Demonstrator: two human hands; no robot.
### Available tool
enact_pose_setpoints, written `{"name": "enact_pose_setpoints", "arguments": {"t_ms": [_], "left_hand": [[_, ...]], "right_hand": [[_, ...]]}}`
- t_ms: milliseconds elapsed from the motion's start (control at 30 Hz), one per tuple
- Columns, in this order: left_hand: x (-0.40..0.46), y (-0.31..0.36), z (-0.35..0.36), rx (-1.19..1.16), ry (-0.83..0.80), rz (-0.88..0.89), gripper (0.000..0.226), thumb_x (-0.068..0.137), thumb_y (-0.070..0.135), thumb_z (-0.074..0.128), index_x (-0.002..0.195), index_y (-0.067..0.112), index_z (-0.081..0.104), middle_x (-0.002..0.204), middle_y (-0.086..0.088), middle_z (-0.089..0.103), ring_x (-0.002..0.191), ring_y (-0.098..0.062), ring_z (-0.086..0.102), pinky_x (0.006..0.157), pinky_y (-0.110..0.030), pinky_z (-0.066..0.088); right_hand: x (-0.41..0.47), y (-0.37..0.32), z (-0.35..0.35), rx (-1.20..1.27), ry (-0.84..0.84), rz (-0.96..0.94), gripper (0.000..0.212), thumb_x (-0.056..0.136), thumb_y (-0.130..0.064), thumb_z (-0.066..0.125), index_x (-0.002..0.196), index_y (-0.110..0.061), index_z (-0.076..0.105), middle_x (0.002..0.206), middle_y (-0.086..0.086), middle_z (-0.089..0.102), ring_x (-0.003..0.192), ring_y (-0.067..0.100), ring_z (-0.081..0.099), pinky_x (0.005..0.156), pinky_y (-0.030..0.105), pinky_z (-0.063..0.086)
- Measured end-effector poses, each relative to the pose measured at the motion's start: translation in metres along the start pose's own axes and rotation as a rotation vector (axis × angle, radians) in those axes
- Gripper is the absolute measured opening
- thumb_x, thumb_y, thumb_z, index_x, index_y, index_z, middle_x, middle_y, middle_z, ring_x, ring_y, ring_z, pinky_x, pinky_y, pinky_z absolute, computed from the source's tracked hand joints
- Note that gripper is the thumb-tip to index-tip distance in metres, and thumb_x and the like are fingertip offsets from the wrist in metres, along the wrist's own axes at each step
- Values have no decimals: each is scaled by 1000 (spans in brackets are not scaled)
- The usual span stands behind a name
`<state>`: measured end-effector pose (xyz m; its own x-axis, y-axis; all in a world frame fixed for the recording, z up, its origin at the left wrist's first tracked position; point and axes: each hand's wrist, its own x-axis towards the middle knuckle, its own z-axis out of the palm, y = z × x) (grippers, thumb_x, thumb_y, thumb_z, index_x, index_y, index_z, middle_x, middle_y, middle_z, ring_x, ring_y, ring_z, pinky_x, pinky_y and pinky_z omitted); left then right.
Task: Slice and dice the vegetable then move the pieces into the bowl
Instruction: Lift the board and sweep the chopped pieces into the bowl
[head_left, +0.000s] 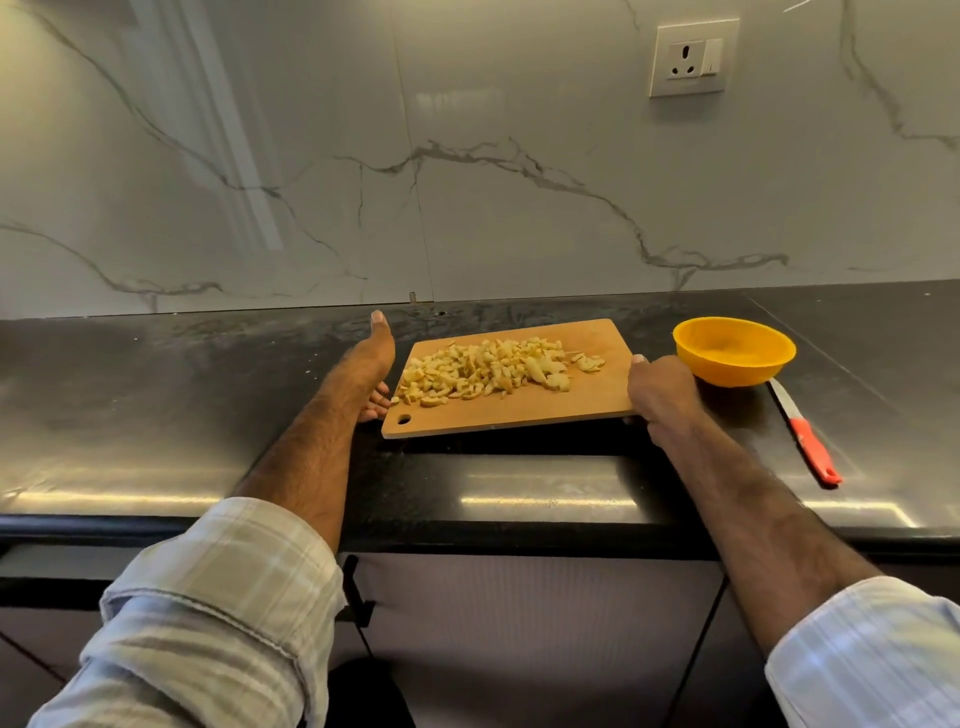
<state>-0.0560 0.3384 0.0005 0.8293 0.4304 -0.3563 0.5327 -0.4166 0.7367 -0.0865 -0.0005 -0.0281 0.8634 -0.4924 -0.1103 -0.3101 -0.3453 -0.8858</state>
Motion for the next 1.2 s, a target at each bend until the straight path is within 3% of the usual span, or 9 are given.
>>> {"name": "enact_pose_setpoints", "arguments": {"t_ms": [233, 367, 433, 567, 733, 833, 900, 1033, 1200], "left_hand": [[-8, 14, -11, -527, -231, 42, 102, 100, 81, 15, 121, -4, 68, 93, -22, 78, 65, -31, 77, 49, -34, 58], [-15, 30, 5, -684, -341, 110, 91, 104, 75, 15, 121, 3, 69, 112, -23, 77, 81, -34, 79, 60, -46, 65], [-18, 40, 18, -724, -355, 131, 89, 105, 74, 15, 117, 5, 70, 101, -21, 79, 75, -30, 79, 56, -44, 65], [-15, 57, 43, -725, -342, 160, 93, 99, 80, 14, 108, 7, 71, 87, -16, 79, 66, -24, 77, 57, -40, 64], [-4, 76, 59, -758, -344, 172, 106, 89, 91, 13, 127, 11, 72, 114, -18, 78, 86, -27, 79, 78, -44, 64], [-5, 88, 66, -774, -322, 180, 102, 90, 89, 14, 126, 14, 72, 107, -15, 80, 85, -27, 80, 70, -42, 66], [-7, 97, 72, -806, -307, 185, 98, 92, 88, 16, 128, 15, 71, 104, -13, 81, 84, -27, 81, 63, -41, 66], [-4, 109, 84, -842, -297, 186, 97, 93, 87, 14, 128, 16, 71, 101, -12, 81, 81, -27, 81, 56, -40, 64], [13, 117, 94, -903, -262, 170, 97, 90, 90, 18, 134, 20, 68, 110, -12, 80, 93, -32, 80, 63, -47, 65]], "right_hand": [[10, -22, -16, 158, 20, -52, 44, 110, -37, 48, 133, -1, 58, 86, 10, 63, 59, 22, 61, 50, 30, 46], [22, -41, -39, 261, 27, -7, 37, 108, -36, 51, 131, -8, 56, 92, 9, 61, 66, 23, 64, 51, 31, 57], [37, -43, -51, 264, -9, -6, 31, 107, -30, 54, 127, -6, 57, 99, 12, 63, 67, 22, 63, 38, 23, 49], [61, -44, -74, 261, 12, 25, 29, 107, -30, 55, 120, -5, 59, 94, 17, 64, 62, 27, 65, 37, 26, 48], [86, -35, -102, 77, 1, -117, 30, 109, -24, 48, 100, 0, 63, 83, 18, 69, 59, 28, 66, 56, 37, 56], [103, -22, -117, -88, 61, -194, 30, 99, -22, 61, 108, 4, 71, 80, 16, 72, 68, 28, 70, 68, 38, 60], [108, -17, -123, -346, 192, -287, 32, 96, -31, 70, 104, -2, 78, 93, 18, 75, 82, 34, 72, 77, 43, 61], [100, -8, -129, -576, 369, -340, 28, 86, -32, 75, 101, -9, 78, 102, 19, 74, 92, 43, 69, 71, 41, 55], [102, -3, -129, -724, 369, -236, 29, 88, -24, 68, 107, -2, 70, 107, 23, 71, 93, 44, 67, 66, 38, 46]]}}
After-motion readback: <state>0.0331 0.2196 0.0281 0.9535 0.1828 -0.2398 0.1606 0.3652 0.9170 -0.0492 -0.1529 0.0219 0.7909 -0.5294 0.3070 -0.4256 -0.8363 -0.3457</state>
